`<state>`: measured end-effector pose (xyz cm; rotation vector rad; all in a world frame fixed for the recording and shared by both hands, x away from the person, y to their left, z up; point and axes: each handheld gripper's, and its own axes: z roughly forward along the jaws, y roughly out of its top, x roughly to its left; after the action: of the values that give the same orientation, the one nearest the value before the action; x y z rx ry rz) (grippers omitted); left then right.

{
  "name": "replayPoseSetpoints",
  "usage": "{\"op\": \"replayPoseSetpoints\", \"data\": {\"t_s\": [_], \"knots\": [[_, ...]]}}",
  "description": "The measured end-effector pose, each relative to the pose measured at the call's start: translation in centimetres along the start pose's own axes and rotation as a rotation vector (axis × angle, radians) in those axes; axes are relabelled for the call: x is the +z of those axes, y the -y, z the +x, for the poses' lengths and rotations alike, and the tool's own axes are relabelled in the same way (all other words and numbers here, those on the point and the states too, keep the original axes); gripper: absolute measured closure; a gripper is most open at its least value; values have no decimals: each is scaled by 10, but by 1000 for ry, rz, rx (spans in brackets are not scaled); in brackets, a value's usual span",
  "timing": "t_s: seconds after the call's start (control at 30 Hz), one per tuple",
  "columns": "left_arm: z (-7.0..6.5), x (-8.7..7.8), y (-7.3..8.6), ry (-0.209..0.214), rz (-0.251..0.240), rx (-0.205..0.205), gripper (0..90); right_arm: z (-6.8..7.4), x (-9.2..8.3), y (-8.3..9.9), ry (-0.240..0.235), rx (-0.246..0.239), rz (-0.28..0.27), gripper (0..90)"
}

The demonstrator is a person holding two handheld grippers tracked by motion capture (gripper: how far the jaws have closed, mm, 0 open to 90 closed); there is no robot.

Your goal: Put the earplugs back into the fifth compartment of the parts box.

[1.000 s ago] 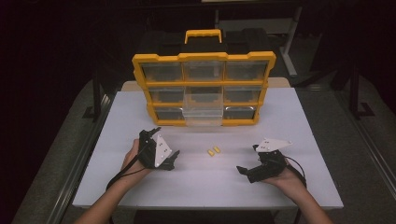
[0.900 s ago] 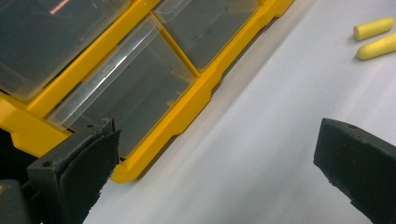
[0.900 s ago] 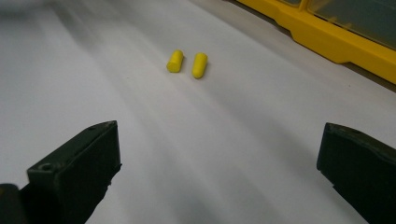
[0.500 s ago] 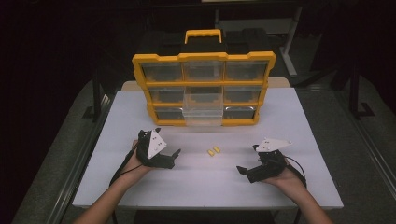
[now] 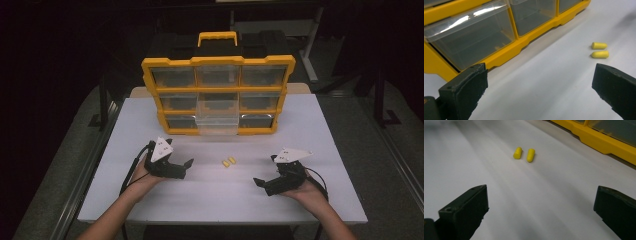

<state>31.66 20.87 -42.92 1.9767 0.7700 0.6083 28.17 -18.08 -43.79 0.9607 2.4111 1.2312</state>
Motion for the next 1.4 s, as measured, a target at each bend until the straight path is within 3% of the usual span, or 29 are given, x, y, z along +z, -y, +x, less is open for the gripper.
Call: {"op": "replayPoseSetpoints", "data": {"t_s": [0.37,0.9,1.17,1.27,1.4], "knots": [[7,-11,5,69,-33,-64,0,-1,0,0,-2,1,-4,0],[9,-43,26,70,-53,-56,0,-1,0,0,-2,1,-1,0],[9,-50,36,73,-51,-55,0,0,1,0,-3,1,0,0],[8,-51,38,76,-43,-29,0,0,0,0,-4,2,-3,0],[8,-51,37,79,-50,-24,0,0,-1,-2,-9,1,-3,0]]}}
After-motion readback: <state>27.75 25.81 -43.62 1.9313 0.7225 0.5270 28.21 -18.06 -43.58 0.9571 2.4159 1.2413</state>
